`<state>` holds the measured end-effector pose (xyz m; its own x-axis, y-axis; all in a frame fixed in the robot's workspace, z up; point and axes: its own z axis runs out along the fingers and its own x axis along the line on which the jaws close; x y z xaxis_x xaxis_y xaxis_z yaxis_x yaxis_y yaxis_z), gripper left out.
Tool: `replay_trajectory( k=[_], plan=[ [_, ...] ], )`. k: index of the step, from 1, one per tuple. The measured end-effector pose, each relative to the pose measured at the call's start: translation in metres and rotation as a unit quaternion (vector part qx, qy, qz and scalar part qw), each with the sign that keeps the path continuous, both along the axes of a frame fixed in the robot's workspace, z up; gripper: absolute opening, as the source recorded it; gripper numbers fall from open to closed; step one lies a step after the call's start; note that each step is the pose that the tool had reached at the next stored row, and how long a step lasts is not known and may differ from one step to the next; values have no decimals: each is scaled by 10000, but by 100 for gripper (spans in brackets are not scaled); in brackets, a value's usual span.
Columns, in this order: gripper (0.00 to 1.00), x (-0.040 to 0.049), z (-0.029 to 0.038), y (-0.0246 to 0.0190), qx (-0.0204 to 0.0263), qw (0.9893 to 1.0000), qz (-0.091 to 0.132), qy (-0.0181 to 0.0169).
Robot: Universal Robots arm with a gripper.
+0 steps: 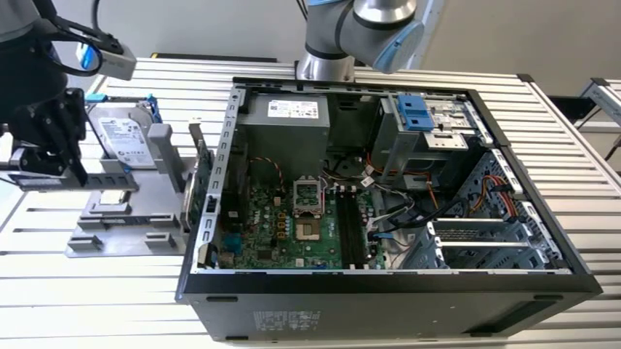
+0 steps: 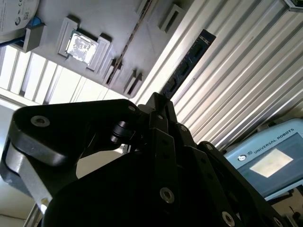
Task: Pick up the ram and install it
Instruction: 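Pick up the ram and move it above insertion slot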
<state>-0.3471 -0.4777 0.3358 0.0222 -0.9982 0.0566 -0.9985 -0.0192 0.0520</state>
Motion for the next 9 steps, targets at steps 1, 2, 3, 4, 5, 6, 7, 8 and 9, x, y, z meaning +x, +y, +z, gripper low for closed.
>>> replay_trajectory(
  k=[1,2,3,4,5,6,7,8,9],
  plan=[
    [0,0,7,0,0,10000,0,0],
    [0,0,15,0,0,10000,0,0],
    [0,0,22,0,0,10000,0,0],
    [0,0,29,0,0,10000,0,0],
    [0,0,37,0,0,10000,0,0],
    [0,0,44,0,0,10000,0,0],
    [0,0,53,0,0,10000,0,0],
    [0,0,60,0,0,10000,0,-1],
    [0,0,69,0,0,10000,0,0]
  ],
)
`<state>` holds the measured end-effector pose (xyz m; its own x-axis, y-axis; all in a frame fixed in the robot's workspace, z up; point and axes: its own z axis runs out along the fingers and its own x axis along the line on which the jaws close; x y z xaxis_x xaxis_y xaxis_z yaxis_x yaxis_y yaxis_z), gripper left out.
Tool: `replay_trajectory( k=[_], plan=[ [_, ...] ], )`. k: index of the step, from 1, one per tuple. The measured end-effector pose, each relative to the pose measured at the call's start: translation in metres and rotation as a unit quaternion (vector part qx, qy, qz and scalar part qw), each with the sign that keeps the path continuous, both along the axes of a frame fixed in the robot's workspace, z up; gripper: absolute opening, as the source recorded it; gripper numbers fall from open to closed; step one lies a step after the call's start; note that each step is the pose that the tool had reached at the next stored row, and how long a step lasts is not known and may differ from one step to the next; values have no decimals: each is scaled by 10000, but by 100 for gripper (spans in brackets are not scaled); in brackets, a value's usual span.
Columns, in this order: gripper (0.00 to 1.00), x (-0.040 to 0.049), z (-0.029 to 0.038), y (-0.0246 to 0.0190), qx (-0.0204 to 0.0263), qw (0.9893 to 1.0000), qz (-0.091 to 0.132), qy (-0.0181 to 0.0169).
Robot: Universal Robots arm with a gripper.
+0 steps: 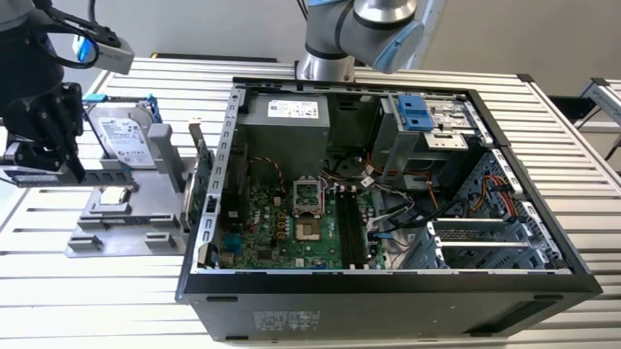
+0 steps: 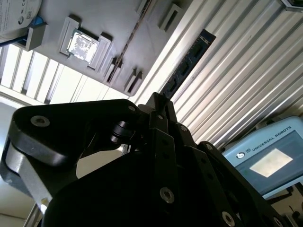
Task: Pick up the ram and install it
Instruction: 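Pick up the ram and move it above insertion slot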
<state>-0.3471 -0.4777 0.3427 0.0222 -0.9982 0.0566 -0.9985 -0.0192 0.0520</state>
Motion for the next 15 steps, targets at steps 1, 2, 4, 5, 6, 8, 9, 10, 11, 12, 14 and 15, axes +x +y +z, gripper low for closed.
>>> replay_trajectory(
  k=[1,2,4,5,6,8,9,10,11,12,14,15],
  plan=[
    [0,0,8,0,0,10000,0,0],
    [0,0,17,0,0,10000,0,0],
    [0,0,31,0,0,10000,0,0],
    [0,0,39,0,0,10000,0,0],
    [0,0,46,0,0,10000,0,0],
    [0,0,59,0,0,10000,0,0],
    [0,0,67,0,0,10000,0,0],
    [0,0,74,0,0,10000,0,0],
    [0,0,81,0,0,10000,0,0],
    [0,0,89,0,0,10000,0,0],
    [0,0,104,0,0,10000,0,0],
    [0,0,112,0,0,10000,0,0]
  ],
)
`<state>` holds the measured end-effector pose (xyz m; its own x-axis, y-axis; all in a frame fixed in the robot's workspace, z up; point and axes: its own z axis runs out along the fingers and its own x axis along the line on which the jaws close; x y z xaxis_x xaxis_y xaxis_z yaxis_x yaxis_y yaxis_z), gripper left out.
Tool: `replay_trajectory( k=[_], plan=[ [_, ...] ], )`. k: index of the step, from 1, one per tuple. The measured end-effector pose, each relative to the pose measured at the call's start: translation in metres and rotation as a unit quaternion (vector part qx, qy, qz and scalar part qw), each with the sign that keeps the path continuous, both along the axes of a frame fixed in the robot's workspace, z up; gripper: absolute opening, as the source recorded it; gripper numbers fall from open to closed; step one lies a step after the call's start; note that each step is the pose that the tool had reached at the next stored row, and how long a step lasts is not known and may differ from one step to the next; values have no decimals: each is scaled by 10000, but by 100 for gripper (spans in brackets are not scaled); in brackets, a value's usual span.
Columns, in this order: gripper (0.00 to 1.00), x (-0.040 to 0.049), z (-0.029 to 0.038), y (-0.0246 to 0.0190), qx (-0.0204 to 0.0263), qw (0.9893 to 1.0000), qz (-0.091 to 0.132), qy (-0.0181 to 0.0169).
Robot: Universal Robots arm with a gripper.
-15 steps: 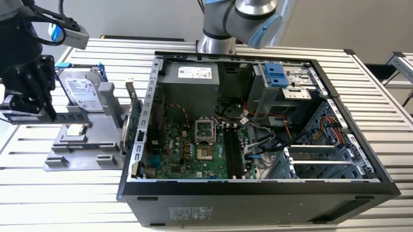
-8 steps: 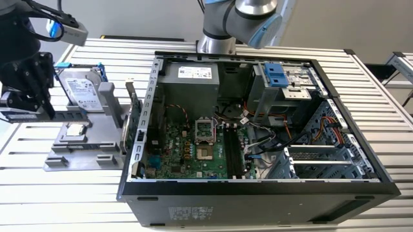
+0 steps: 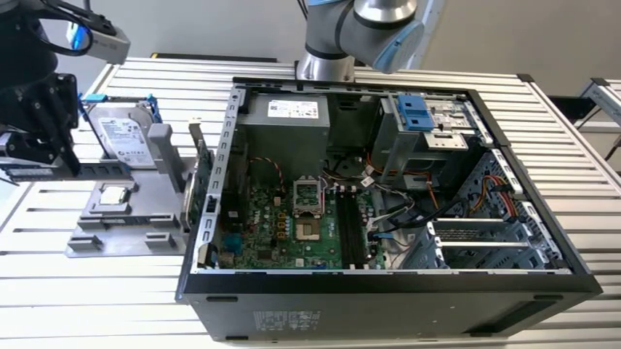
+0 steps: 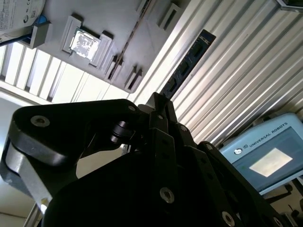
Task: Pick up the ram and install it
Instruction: 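Pick up the ram and move it above insertion slot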
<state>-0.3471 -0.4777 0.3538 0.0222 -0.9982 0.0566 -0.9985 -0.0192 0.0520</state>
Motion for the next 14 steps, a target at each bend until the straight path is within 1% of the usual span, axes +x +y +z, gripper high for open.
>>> replay_trajectory(
  k=[14],
  plan=[
    [0,0,126,0,0,10000,0,0]
  ],
)
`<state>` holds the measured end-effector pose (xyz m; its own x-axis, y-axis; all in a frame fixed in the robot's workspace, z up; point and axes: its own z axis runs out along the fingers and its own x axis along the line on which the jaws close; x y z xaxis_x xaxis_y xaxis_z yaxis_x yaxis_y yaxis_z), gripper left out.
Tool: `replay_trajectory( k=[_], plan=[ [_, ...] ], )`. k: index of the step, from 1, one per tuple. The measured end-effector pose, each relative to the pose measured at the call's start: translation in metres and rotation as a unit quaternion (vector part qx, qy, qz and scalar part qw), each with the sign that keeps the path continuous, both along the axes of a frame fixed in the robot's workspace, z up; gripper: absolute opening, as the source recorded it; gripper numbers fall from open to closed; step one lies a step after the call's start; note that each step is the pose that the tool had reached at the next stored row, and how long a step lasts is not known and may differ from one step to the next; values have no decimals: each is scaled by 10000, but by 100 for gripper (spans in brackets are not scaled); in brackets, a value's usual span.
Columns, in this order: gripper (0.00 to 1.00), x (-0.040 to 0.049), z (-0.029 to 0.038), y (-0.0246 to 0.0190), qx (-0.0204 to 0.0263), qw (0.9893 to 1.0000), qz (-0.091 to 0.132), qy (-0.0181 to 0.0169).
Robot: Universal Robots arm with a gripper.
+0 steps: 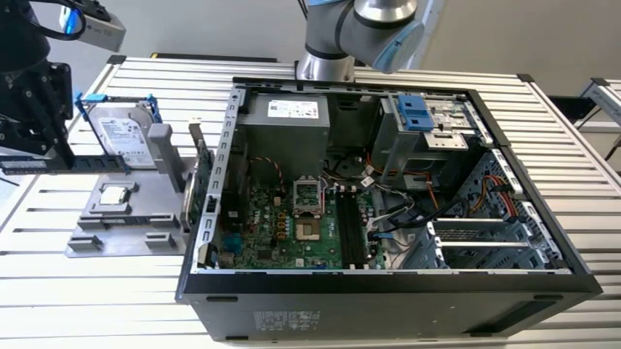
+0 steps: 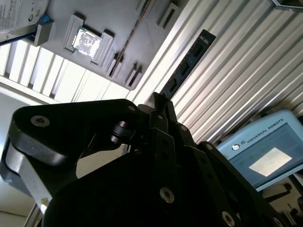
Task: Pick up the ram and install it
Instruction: 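Pick up the ram and move it above insertion slot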
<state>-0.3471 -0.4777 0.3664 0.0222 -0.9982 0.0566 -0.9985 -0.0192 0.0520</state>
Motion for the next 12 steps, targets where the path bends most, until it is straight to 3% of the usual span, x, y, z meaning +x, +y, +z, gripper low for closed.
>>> replay_trajectory(
  k=[12],
  plan=[
    [0,0,125,0,0,10000,0,0]
  ],
)
